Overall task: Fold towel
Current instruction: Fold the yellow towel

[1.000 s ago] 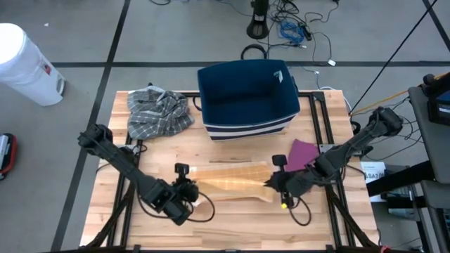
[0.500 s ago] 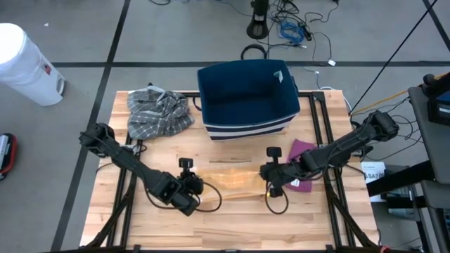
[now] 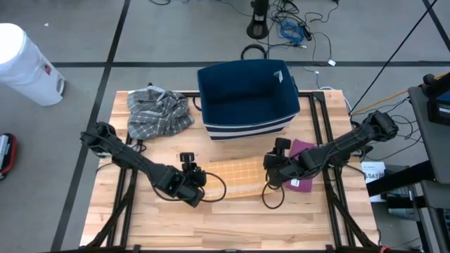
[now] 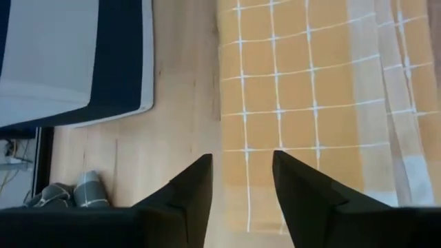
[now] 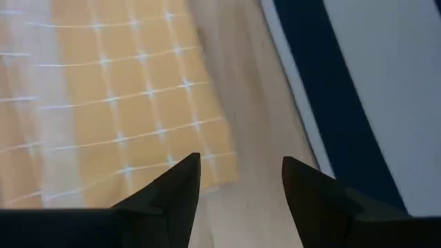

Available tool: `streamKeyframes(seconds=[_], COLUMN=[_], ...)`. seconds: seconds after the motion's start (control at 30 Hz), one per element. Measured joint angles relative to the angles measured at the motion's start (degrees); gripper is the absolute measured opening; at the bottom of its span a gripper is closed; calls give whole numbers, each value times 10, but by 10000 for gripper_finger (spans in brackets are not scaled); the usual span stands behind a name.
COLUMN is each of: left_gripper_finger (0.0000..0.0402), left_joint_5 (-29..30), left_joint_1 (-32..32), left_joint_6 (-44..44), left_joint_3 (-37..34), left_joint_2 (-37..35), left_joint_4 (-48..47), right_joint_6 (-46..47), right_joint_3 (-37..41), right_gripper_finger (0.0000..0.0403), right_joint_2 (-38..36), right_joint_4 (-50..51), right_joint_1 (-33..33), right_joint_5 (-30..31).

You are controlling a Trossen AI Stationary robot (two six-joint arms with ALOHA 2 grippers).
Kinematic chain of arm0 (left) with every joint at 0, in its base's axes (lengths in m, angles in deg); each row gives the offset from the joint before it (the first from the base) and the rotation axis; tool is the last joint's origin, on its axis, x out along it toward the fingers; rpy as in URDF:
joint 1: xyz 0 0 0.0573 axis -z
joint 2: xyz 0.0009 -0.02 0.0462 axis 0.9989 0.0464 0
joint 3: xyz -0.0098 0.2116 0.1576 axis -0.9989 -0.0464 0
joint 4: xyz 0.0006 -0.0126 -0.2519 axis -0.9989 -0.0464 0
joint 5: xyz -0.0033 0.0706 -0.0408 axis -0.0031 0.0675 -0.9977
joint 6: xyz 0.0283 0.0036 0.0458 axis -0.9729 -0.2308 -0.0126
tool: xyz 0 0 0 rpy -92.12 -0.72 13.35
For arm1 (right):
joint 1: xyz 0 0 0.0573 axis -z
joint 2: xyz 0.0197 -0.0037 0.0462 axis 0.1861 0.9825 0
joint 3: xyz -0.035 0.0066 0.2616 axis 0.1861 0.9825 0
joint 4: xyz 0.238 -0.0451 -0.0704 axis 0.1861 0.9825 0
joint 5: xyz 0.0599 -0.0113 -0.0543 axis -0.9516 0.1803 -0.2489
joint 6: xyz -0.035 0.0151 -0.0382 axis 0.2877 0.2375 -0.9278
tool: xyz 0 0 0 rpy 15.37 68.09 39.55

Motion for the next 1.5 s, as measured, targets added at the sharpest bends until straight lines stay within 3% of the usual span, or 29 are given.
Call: streamKeyframes(seconds=[0.27,0.43,0.63,0.83,1.23,1.5], left_gripper_finger=[164,164,164,165,165,165], left_joint_5=[-76,-71,-60,-70,-73,-48], left_joint_1=[42,74,67,68,88,88], left_joint_6=[-14,-28,-12,-18,-38,-40], left_joint_3=[0,-31,-91,-129,-164,-168], left_joint_2=[0,0,0,0,0,0], left_joint_4=[21,101,174,228,285,282], right_joint_6=[-38,-30,-21,6,-26,-18], right_joint_3=[1,31,98,137,145,143], right_gripper_finger=[181,164,149,135,114,94], right_joint_2=[0,0,0,0,83,92], right_joint_4=[-69,-137,-260,-267,-304,-306], right_joint_1=[-75,-108,-109,-109,-115,-129], right_joint_5=[-67,-76,-85,-108,-102,-19])
